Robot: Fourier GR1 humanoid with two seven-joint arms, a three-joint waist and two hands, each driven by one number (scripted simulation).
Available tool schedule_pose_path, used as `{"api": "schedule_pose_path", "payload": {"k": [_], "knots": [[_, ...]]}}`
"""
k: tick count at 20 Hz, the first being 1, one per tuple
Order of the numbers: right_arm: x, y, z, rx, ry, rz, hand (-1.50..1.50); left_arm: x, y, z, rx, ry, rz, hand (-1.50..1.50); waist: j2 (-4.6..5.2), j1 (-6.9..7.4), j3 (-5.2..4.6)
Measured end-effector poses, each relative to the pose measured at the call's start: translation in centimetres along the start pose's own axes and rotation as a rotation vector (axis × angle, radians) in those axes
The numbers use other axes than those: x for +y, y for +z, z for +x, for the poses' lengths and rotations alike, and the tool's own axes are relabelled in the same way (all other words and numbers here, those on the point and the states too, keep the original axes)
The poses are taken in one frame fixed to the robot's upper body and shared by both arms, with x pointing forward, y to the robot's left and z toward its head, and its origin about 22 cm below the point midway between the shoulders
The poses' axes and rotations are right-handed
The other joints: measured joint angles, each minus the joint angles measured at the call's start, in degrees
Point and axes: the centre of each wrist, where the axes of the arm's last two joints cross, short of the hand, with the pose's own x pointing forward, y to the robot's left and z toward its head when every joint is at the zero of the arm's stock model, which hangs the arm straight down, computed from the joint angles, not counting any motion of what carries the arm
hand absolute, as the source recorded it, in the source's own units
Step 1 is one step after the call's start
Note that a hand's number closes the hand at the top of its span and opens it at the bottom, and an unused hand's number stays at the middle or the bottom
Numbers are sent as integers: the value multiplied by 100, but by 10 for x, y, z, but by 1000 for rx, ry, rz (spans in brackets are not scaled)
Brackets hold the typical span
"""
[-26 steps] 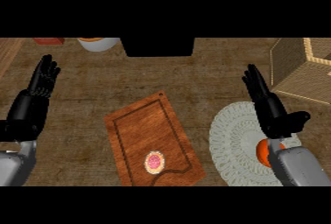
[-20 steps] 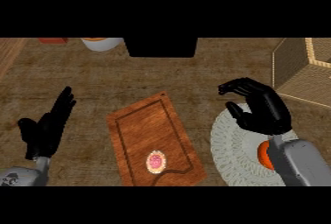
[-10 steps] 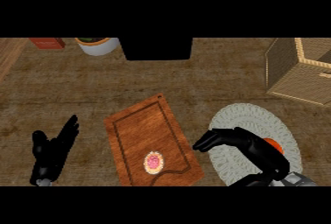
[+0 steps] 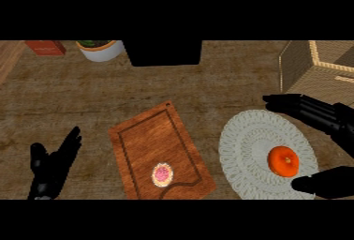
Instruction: Pick the squash from the placemat and place it in the basket
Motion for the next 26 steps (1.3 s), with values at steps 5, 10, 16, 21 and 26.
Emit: {"api": "schedule_pose_path", "payload": {"k": [5,10,16,21,26], "knots": [[-72,15,22,79,185,88,-150,-2,1,2,4,0,1,0,28,47,-1],[-118,27,40,165,274,281,-150,-6,-1,2,7,0,-10,0,47,71,4],[-152,38,54,243,339,425,-150,-6,1,4,10,-5,-10,0,58,121,8],[-159,45,47,262,346,461,-150,-7,0,7,12,-7,-17,0,75,183,8],[-141,51,31,261,315,458,-150,-9,0,5,17,-2,-13,0,72,174,13]]}}
